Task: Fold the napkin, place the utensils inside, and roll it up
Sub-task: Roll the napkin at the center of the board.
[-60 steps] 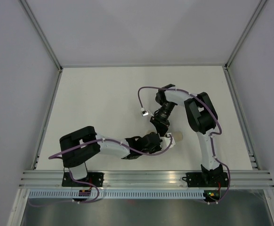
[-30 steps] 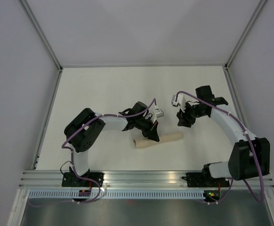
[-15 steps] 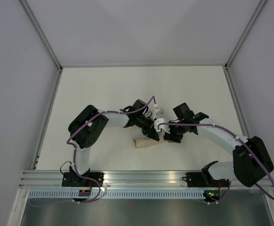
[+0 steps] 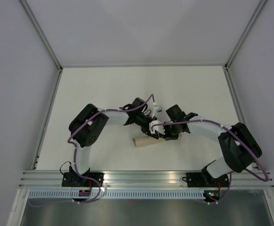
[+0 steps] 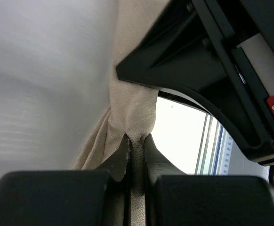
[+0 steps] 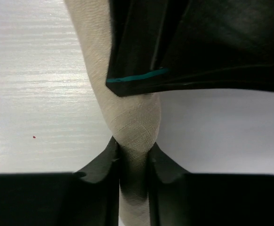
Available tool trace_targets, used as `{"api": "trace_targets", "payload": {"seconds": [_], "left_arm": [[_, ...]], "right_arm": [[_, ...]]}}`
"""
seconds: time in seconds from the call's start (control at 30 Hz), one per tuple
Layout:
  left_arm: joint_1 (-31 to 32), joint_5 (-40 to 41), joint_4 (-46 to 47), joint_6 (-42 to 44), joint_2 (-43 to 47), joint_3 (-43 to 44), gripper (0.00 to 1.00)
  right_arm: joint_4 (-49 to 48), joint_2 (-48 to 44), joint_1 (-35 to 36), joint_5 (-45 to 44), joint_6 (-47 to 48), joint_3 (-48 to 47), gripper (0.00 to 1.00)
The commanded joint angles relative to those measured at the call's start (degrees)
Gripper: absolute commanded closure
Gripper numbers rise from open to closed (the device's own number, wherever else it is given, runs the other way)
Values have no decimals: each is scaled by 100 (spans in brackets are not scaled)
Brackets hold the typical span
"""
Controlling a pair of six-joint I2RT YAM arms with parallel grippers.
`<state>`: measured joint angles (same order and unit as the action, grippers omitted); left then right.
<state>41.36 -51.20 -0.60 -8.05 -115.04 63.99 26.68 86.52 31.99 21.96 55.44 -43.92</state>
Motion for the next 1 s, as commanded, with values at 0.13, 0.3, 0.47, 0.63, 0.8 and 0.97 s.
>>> {"api": "trace_targets", "payload": {"seconds": [0.13,0.3,0.47,0.63,0.8,0.97], "left_arm": [[-146,645,-169,-91,69,79,80],[-225,1242,34,-258,456,-79,62],[-252,1883,350,-363,939,-246,55],[-304,2491,719,-548,1414,-571,50],[-383,3159,921,-583,1870,-887,49],[-410,3887,1439,-583,2415,-1527,48]], "right_arm": [[819,839,-52,80,133,-739,89],[1752,1533,-254,423,423,-1566,90],[2517,2061,-482,564,661,-2189,91],[3131,2623,-615,696,898,-2674,91],[3581,3071,-676,749,1056,-3078,93],[4003,3476,-720,819,1215,-3430,93]]}}
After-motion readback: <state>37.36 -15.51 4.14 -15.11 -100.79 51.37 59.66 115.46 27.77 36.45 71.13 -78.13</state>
